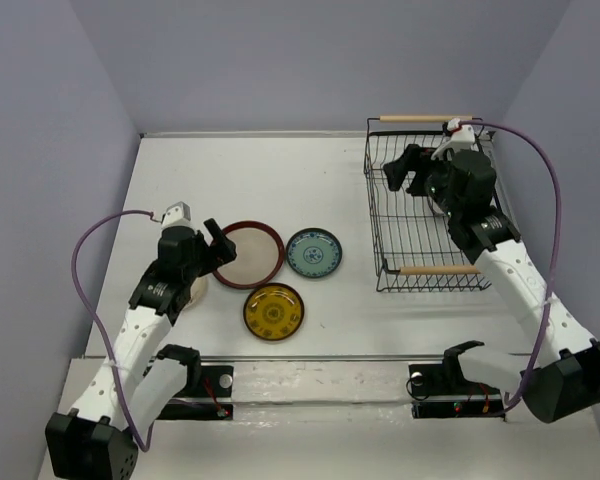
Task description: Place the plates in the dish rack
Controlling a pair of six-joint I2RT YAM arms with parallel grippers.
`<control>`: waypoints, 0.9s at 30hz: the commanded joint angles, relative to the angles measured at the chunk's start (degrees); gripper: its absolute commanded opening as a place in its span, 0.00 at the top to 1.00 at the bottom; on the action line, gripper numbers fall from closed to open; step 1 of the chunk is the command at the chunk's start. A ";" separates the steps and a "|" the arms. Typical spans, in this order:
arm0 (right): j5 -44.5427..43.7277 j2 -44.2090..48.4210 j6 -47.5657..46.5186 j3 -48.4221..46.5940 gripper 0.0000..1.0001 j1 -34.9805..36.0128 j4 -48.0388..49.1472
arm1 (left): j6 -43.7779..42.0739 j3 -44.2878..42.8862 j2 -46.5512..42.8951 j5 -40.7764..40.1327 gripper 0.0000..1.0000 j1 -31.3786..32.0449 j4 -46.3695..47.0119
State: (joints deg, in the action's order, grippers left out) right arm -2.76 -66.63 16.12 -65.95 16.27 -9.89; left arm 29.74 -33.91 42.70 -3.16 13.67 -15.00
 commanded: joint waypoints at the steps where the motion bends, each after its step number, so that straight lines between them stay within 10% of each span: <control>1: 7.42 3.51 4.44 6.27 0.16 1.48 5.23 | 3.83 -1.34 3.88 1.30 0.01 -4.34 -2.58; 5: 9.70 5.90 5.85 10.23 0.16 1.48 6.81 | 7.70 3.14 4.41 12.99 0.01 -10.68 1.81; 27: 18.85 6.95 8.49 13.48 0.17 4.29 8.48 | 16.23 13.43 16.10 6.85 0.30 -9.19 17.63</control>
State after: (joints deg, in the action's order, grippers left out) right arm 14.24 -60.18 23.99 -52.73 19.40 -5.10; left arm 43.13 -22.31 58.00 5.37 3.77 -4.19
